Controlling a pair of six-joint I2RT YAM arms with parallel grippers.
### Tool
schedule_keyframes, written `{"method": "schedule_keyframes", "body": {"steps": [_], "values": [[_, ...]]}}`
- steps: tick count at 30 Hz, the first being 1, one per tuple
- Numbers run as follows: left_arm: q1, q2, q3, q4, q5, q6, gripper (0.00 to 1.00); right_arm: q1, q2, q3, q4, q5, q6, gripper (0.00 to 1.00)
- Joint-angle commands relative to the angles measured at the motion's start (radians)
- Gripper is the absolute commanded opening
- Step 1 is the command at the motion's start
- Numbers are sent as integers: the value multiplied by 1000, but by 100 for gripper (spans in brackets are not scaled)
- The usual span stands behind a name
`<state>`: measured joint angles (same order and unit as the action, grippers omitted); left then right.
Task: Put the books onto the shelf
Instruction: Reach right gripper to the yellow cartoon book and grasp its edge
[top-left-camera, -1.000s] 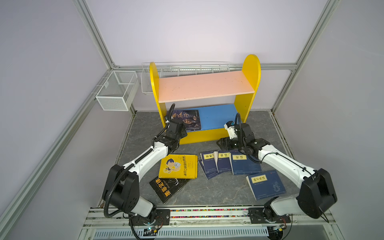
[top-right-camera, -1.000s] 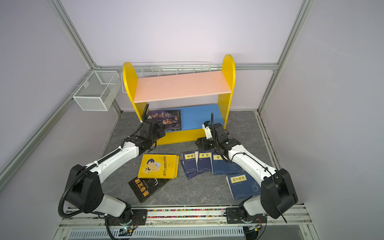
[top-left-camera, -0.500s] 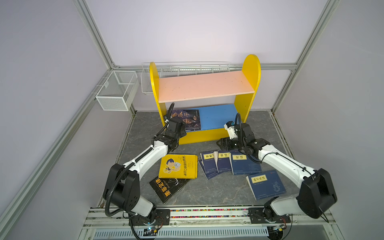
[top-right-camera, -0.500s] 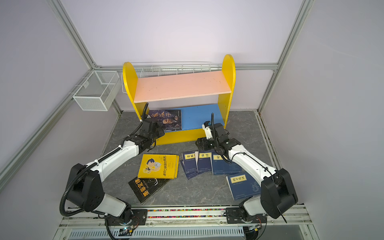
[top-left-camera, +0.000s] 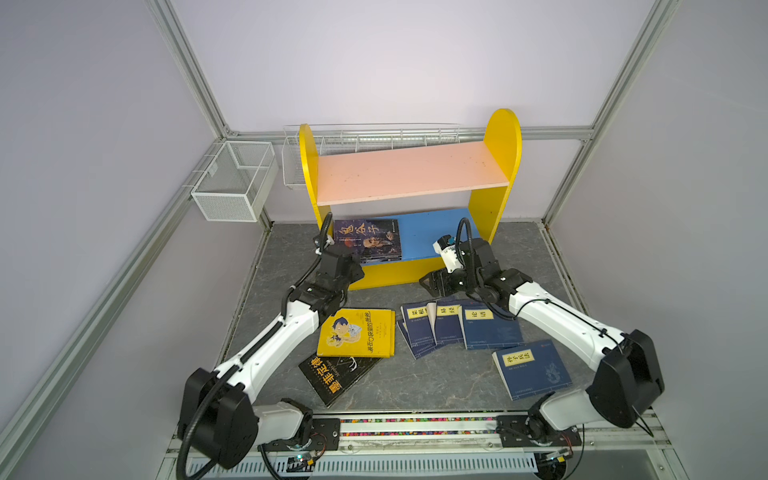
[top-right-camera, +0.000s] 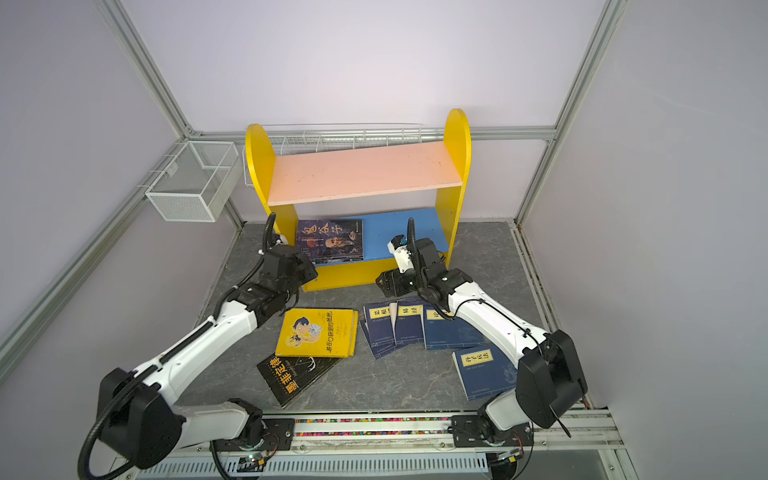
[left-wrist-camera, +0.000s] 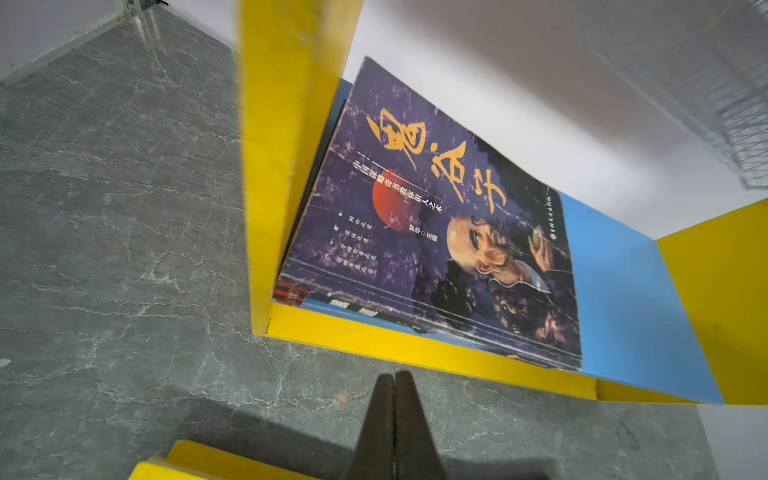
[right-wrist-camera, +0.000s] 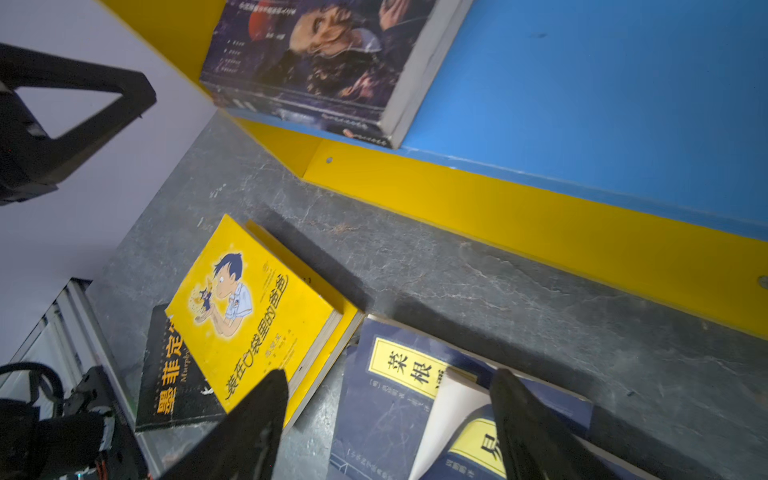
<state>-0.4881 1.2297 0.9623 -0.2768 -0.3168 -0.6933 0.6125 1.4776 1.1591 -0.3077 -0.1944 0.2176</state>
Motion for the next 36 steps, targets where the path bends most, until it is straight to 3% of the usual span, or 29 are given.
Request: {"method": "schedule_keyframes", "body": {"steps": [1,5,9,14,21,36], "values": [[1,-107,-104,-90,-19,-43,0,77,-12,-49,-31,-72,-52,80],[3,-227,-252,-181,-36,-119,0,184,45,-104,2,-144,-49,79],[14,-303,-415,-196,-34,-192,0,241,176,-57,-47,-201,-84,79],[99,-335,-532,-178,26,-221,24,245,330,46,-119,-232,-104,78],[164,-322,-570,-136,65,-171,33,245,421,97,-88,-278,-72,77],[173,-223,-590,-35,130,-127,33,245,494,152,-99,-312,-56,77]]}}
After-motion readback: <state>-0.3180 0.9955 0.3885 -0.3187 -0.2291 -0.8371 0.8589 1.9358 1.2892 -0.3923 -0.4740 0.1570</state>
